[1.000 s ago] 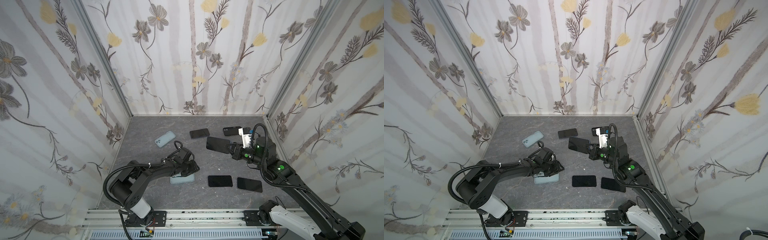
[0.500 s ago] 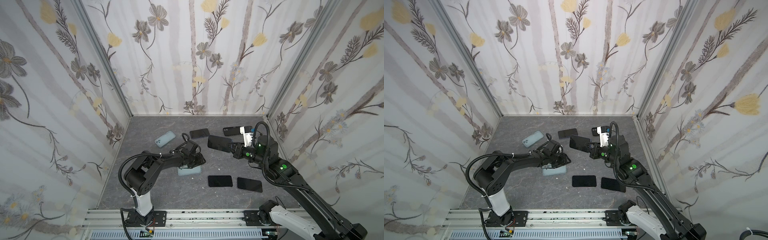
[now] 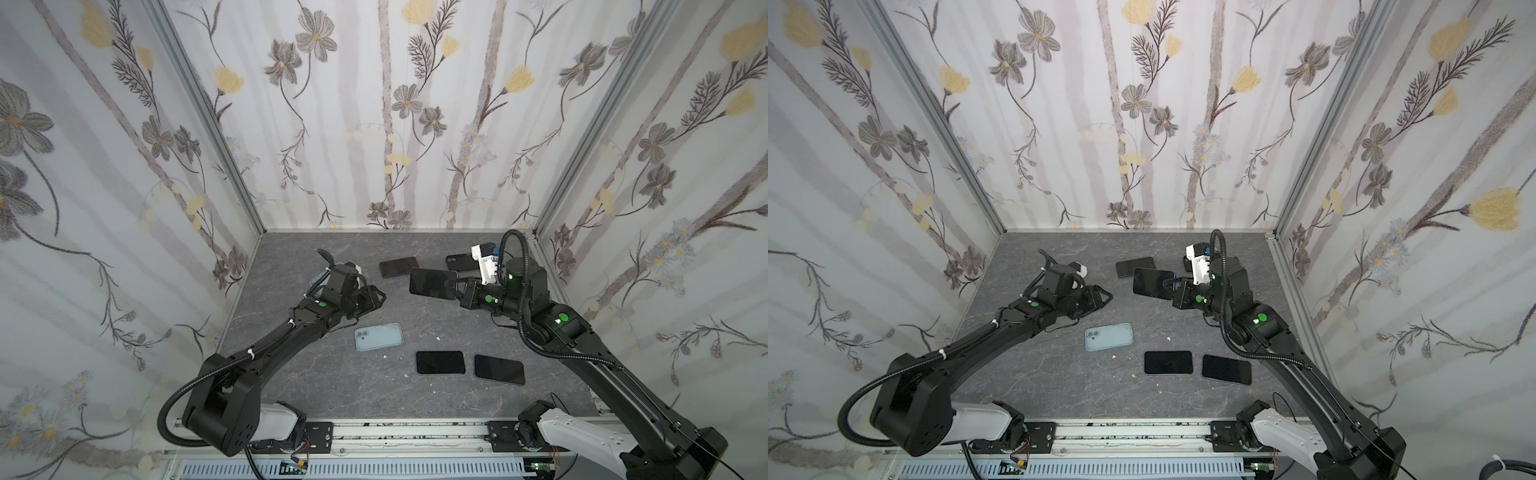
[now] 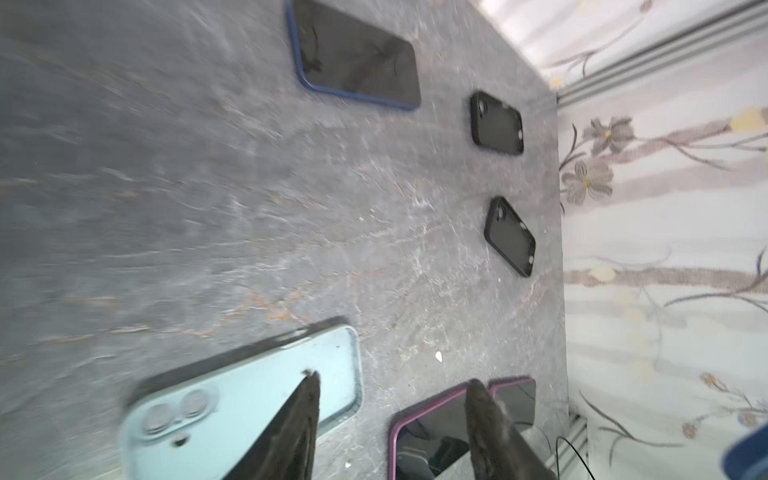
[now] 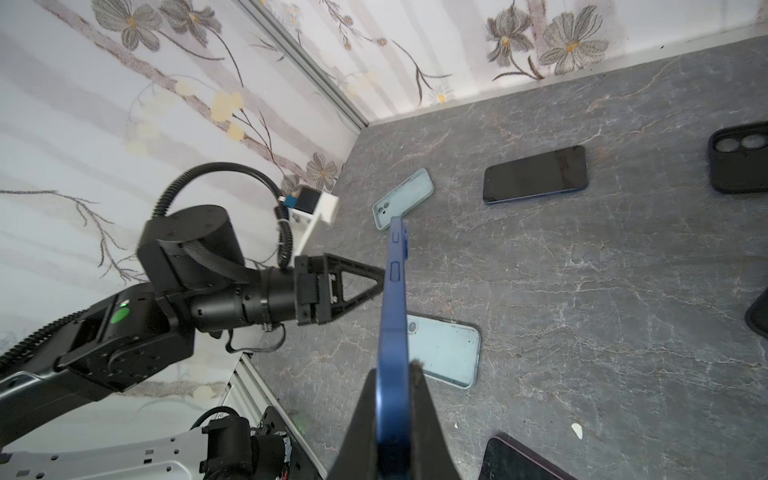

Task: Put the phone into the phone case
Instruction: 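Drag the mint-green case nearer the right gripper with the left gripper, then bring the held phone over the mint case while the left gripper holds the case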

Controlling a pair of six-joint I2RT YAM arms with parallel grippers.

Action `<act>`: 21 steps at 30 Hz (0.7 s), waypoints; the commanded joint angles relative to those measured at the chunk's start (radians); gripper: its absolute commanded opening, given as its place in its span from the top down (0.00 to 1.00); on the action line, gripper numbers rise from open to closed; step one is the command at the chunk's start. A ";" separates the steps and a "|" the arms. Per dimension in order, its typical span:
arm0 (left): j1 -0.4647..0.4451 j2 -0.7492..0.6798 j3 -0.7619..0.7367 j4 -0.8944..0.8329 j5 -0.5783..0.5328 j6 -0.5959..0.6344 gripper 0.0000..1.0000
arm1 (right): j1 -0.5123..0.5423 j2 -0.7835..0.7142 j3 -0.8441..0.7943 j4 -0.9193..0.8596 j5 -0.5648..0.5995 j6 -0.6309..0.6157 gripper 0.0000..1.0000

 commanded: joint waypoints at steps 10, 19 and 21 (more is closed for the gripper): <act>0.194 -0.188 -0.170 -0.110 0.067 0.102 0.42 | 0.133 0.244 -0.013 0.180 -0.069 0.111 1.00; 0.198 -0.163 -0.323 0.056 0.158 0.019 0.43 | 0.148 0.417 -0.064 0.299 -0.189 0.197 1.00; 0.198 -0.148 -0.346 0.091 0.175 0.004 0.44 | 0.156 0.453 -0.071 0.334 -0.199 0.213 1.00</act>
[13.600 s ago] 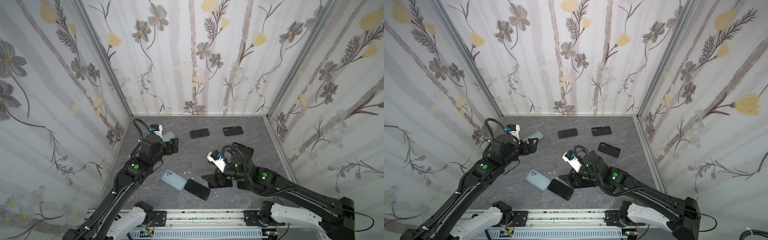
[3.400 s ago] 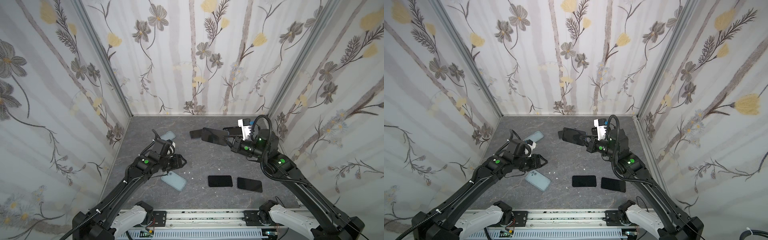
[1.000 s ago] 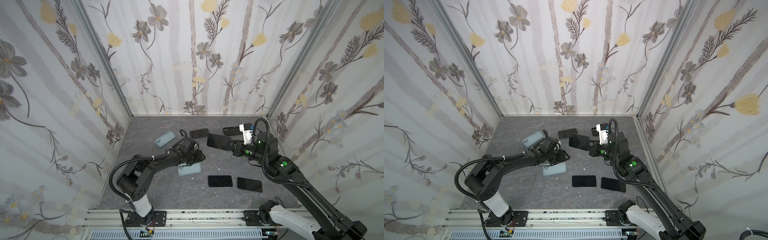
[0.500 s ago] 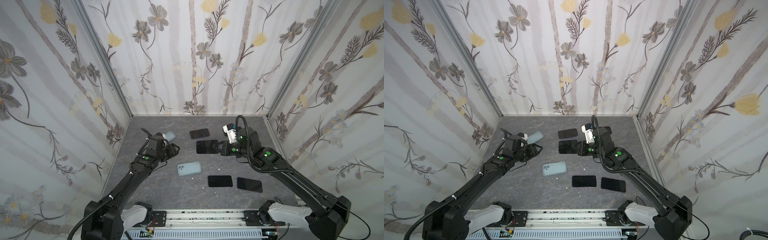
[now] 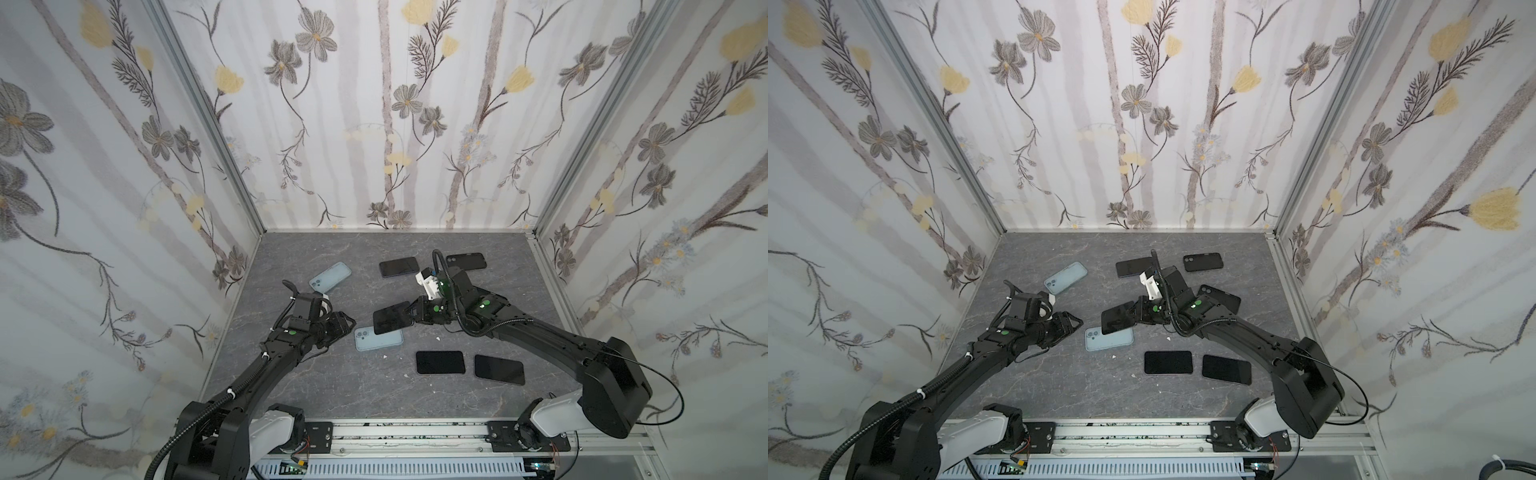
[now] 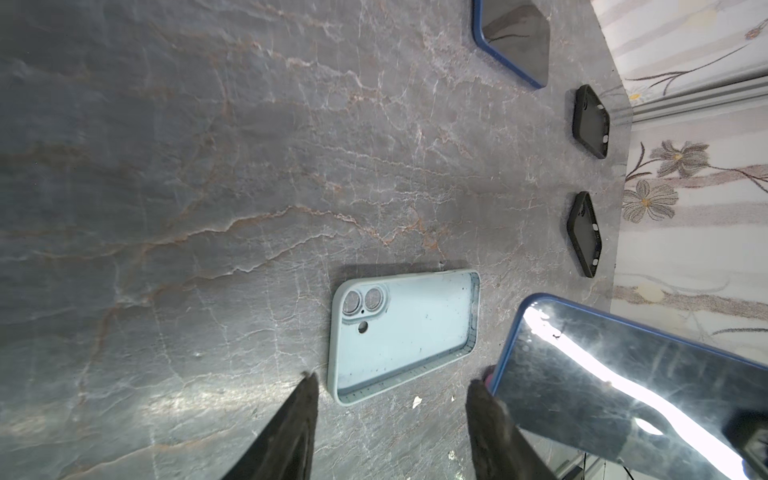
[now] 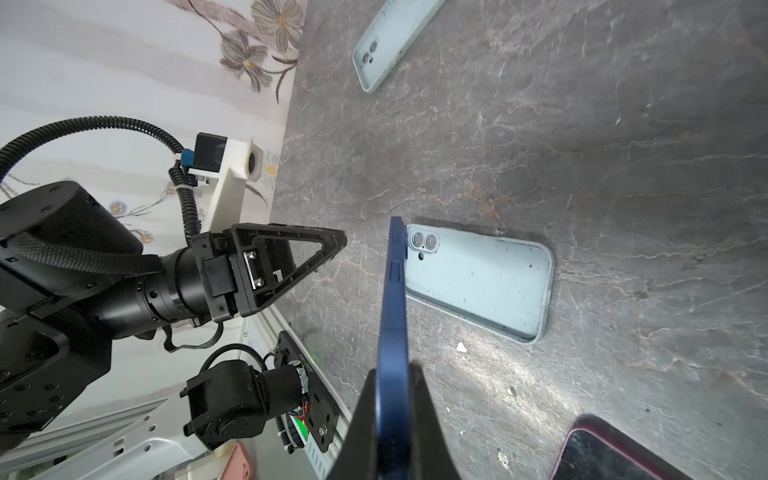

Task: Put the phone into the phone case
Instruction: 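Bring the held phone over the mint case while the left gripper holds the case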

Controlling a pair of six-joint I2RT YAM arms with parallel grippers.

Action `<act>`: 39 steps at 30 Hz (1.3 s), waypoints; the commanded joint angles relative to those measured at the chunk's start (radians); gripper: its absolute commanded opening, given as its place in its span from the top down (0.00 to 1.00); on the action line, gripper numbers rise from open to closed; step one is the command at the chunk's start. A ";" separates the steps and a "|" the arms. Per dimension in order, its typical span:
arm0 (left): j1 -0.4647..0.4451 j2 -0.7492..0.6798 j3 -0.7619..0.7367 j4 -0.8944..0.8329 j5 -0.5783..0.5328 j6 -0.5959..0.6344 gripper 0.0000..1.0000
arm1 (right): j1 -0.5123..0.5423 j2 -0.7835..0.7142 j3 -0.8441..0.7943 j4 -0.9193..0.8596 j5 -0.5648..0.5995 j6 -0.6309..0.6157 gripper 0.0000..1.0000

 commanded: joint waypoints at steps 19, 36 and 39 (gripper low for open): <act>0.000 0.107 -0.117 0.270 0.094 -0.070 0.46 | 0.025 0.177 -0.056 0.278 -0.138 0.131 1.00; 0.000 0.208 -0.144 0.355 0.145 -0.074 0.52 | 0.025 0.227 -0.077 0.354 -0.136 0.173 1.00; -0.003 0.215 -0.145 0.358 0.149 -0.073 0.52 | 0.024 0.233 -0.085 0.357 -0.137 0.173 1.00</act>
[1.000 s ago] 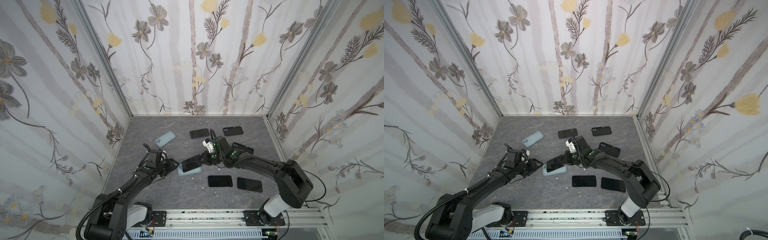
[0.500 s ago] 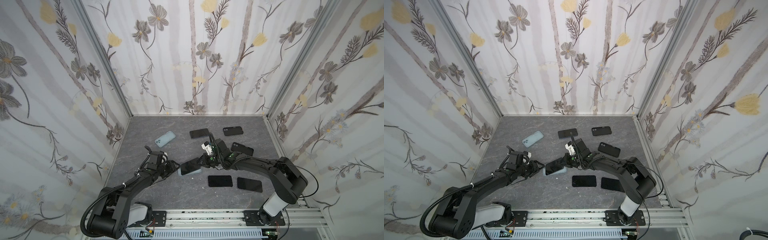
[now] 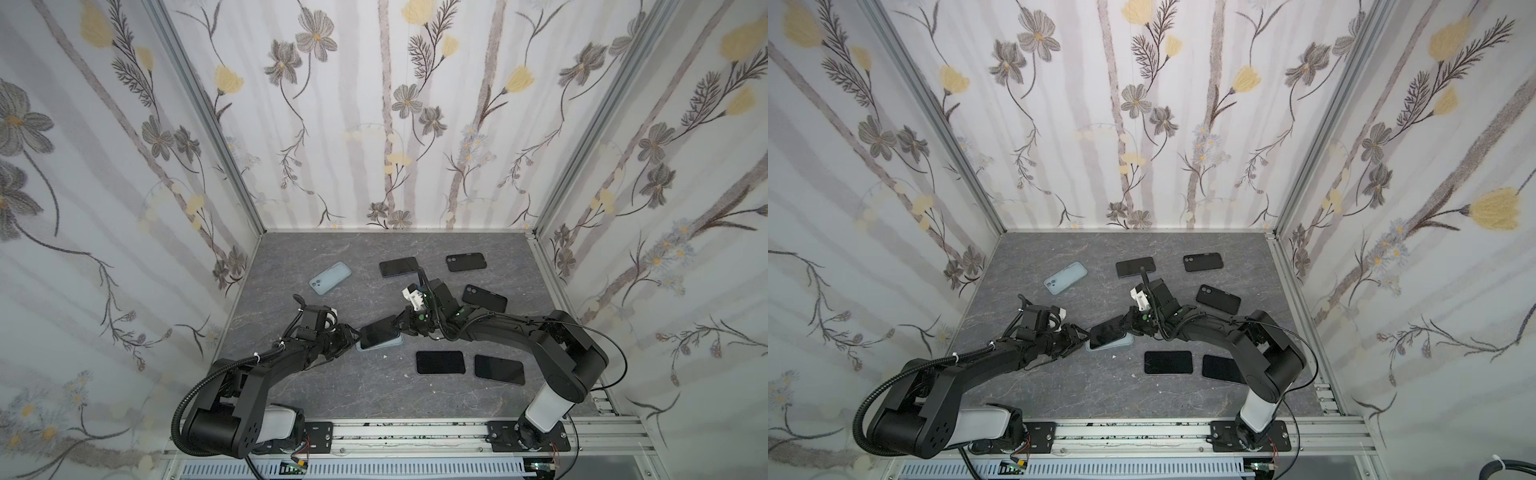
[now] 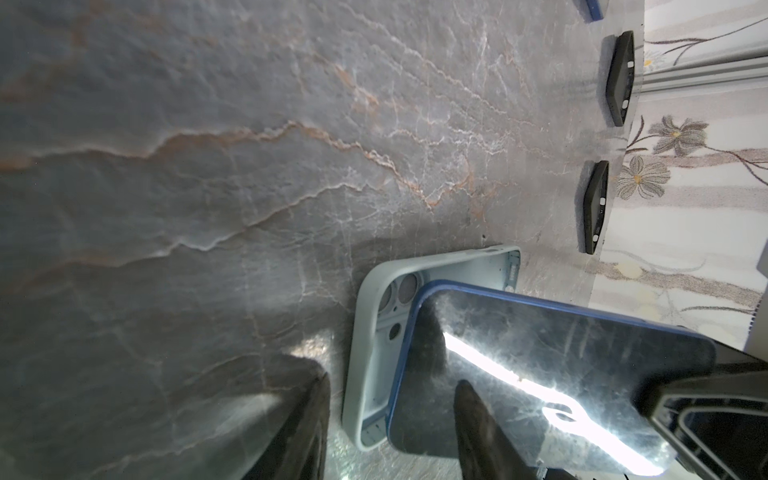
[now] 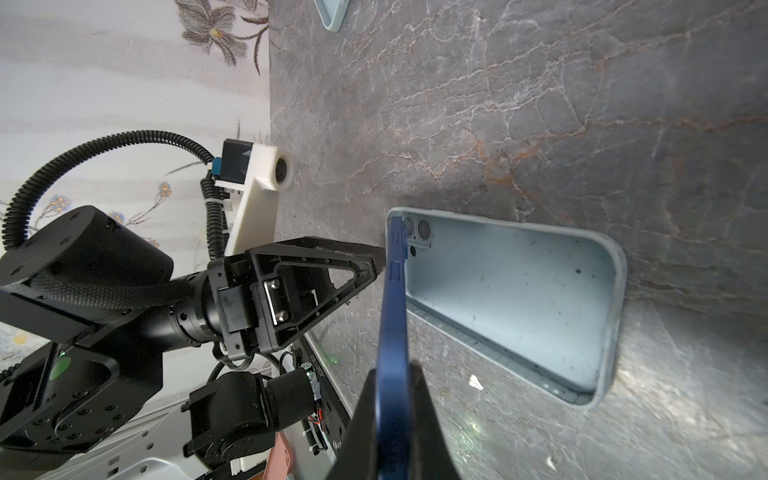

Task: Put the phone into the phone case
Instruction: 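Bring the held phone over the mint case while the left gripper holds the case, then lower the phone edge-first into the mint case with the right gripper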

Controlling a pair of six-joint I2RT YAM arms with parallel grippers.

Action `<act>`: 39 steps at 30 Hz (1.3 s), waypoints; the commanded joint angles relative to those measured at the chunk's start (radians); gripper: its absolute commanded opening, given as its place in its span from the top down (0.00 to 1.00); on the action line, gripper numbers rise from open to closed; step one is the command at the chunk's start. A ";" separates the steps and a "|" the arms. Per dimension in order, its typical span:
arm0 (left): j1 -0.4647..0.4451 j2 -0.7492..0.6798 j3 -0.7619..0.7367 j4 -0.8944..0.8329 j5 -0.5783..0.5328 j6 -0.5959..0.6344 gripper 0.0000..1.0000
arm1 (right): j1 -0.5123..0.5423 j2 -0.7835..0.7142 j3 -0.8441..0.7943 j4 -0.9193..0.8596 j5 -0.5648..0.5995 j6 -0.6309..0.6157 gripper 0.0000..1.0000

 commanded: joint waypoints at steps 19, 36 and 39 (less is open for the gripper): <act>-0.008 0.048 -0.001 0.050 0.037 -0.001 0.54 | -0.001 0.067 -0.010 0.053 -0.046 -0.001 1.00; -0.017 0.043 -0.032 0.021 -0.021 0.014 0.54 | -0.003 0.123 -0.042 0.066 -0.032 -0.019 1.00; -0.021 0.019 -0.036 -0.012 -0.068 0.023 0.54 | -0.004 0.122 -0.041 0.043 -0.016 -0.035 0.99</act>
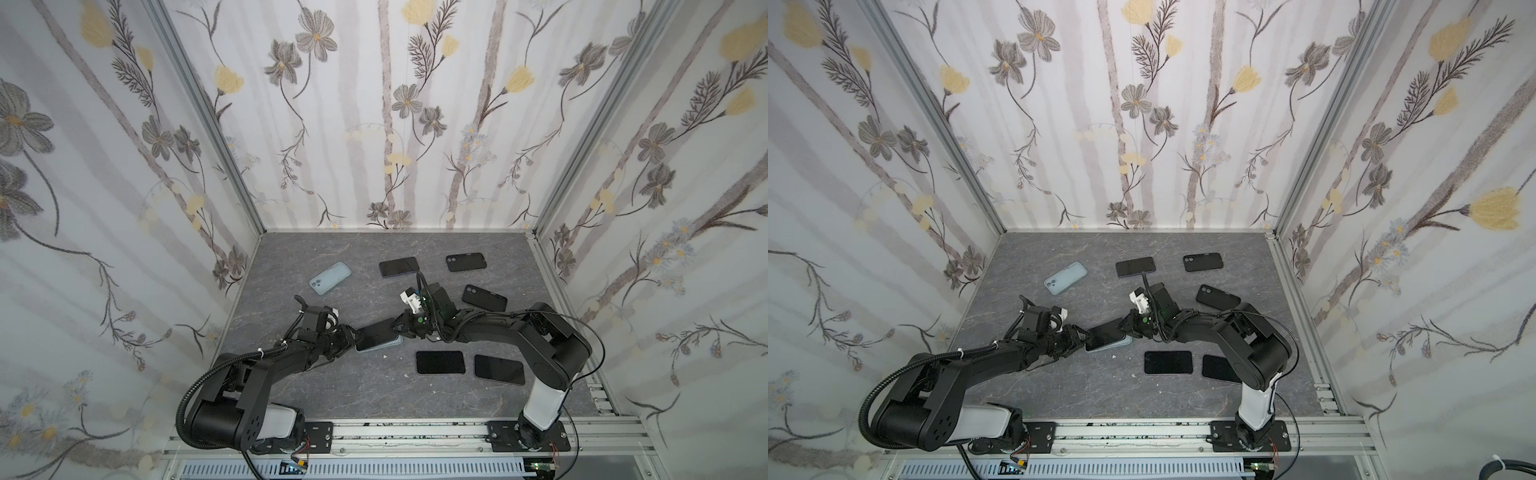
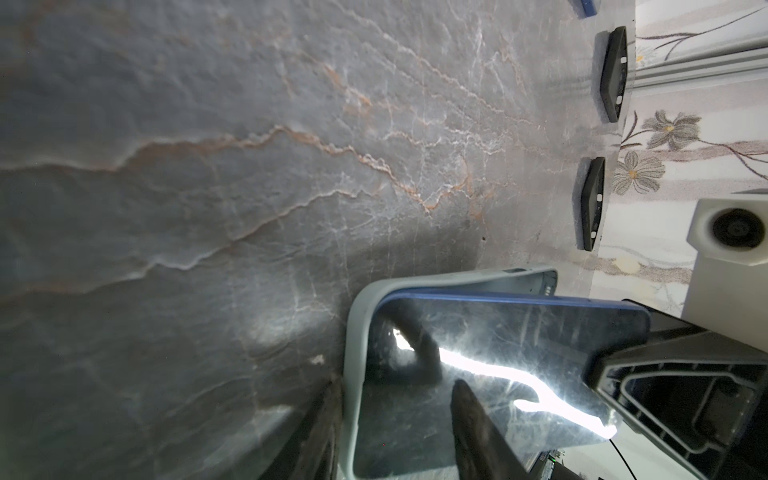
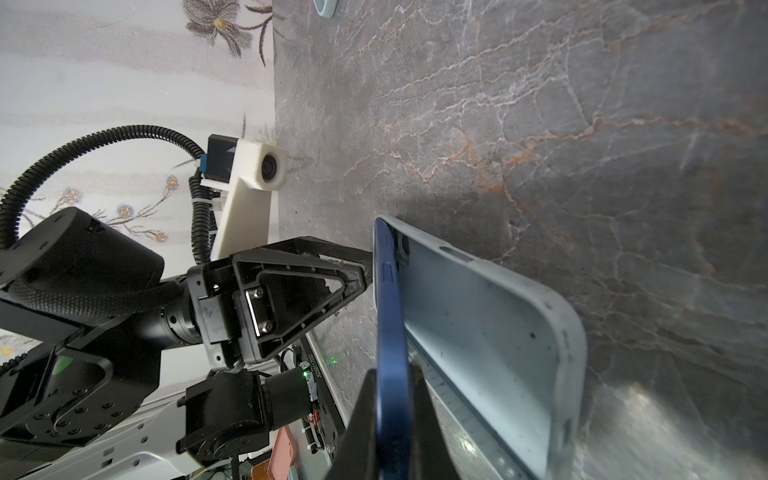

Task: Put the phone into the phone case
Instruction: 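Lower the phone edge-first into the mint case with the right gripper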

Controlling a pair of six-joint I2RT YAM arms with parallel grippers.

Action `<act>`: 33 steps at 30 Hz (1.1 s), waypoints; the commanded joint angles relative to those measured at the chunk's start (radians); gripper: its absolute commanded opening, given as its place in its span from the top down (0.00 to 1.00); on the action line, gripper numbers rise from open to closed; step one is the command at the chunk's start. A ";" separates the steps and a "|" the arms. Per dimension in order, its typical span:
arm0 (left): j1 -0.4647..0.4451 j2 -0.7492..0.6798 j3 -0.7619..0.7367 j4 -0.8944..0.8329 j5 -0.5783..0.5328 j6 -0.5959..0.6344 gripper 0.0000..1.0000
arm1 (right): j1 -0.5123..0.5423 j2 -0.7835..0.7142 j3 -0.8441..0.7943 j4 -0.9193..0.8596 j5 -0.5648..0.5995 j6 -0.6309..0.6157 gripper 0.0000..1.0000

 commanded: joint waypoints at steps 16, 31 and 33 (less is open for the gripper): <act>-0.054 -0.028 -0.018 -0.191 -0.221 0.062 0.55 | 0.011 0.026 0.044 -0.204 0.077 -0.084 0.88; -0.055 -0.049 -0.018 -0.198 -0.224 0.052 0.56 | 0.016 0.016 0.095 -0.304 0.135 -0.138 0.66; -0.055 -0.057 -0.016 -0.202 -0.224 0.052 0.55 | 0.016 0.011 0.097 -0.311 0.145 -0.142 0.64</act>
